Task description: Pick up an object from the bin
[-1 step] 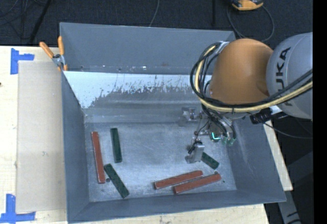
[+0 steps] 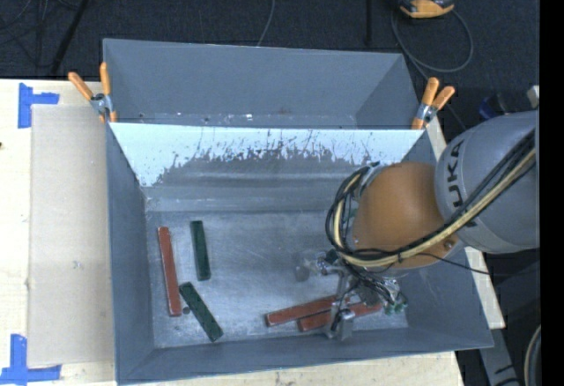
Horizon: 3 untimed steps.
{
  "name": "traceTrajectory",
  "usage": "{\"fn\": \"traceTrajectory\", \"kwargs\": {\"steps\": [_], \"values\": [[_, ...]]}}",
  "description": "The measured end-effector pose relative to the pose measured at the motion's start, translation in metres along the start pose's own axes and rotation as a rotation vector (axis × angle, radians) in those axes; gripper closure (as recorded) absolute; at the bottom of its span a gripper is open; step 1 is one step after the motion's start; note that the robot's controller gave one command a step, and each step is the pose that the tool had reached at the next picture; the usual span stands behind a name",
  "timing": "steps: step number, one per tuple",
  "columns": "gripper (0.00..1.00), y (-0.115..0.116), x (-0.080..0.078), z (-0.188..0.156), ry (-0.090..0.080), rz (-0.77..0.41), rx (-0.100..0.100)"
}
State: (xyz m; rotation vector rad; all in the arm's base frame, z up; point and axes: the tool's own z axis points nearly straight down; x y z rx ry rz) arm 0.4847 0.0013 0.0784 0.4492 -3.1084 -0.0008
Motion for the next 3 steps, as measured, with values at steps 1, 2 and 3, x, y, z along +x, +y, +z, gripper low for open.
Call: {"fn": "traceTrajectory", "kwargs": {"steps": [1, 2, 3], "values": [[0.0, 0.01, 0.004, 0.005, -0.022, -0.045, 0.007], [1.0, 0.011, 0.007, 0.007, -0.012, -0.043, 0.003], [1.0, -0.021, -0.01, -0.153, -0.009, -0.027, 0.004]]}}
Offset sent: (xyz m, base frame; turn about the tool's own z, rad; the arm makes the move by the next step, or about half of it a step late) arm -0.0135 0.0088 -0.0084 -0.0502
